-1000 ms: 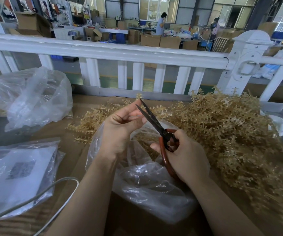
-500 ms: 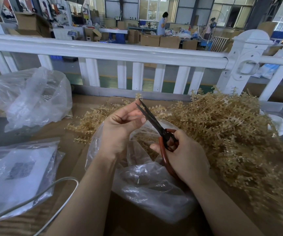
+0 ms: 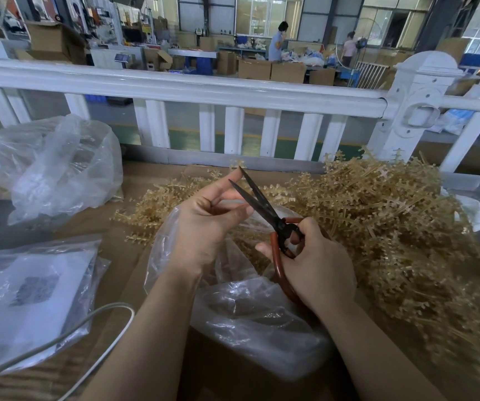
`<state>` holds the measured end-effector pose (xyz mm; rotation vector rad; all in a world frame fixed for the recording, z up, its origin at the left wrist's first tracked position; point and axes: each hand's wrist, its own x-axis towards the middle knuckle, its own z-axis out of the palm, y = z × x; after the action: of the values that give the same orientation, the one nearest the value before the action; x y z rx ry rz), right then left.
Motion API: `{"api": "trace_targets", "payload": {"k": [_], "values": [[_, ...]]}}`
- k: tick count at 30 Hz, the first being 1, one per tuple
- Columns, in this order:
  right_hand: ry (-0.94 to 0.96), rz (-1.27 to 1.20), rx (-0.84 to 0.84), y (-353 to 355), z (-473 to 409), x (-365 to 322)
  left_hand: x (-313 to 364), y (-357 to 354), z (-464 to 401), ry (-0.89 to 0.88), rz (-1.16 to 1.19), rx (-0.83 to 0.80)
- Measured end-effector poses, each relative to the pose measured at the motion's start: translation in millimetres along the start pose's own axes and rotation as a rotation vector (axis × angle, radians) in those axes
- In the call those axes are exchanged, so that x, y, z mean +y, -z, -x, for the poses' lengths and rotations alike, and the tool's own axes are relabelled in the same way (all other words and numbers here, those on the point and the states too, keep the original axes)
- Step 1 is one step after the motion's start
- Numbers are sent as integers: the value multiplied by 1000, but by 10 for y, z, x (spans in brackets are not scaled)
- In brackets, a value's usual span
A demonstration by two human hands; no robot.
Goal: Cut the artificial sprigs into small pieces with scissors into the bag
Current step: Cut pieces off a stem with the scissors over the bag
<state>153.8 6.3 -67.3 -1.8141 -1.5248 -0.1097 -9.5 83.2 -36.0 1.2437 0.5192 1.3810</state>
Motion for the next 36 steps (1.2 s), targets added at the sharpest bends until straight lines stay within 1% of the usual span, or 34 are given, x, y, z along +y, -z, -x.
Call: {"api": "trace_targets", "payload": {"k": [3,8,15,20,23,29,31,36], "values": [[21,10,32,-3,11,-2,2,-17,9,-2,3,-22],[43,25,87,2,9,-18,-12,-12,7,14,2,7],[59,27,142,28,4,-35,-25,9,-5,-8,2,-3],[71,29,140,37,9,-35,-36,29,-12,-11,6,-24],[70,30,110,39,9,-25,-44,34,-20,18,36,-25],[102,20,47,49,12,-9,-38,78,-23,139,188,82],[109,24,31,49,11,-8,-37,80,-20,156,168,99],[110,8,37,46,4,-2,-20,76,-28,95,165,99]]}}
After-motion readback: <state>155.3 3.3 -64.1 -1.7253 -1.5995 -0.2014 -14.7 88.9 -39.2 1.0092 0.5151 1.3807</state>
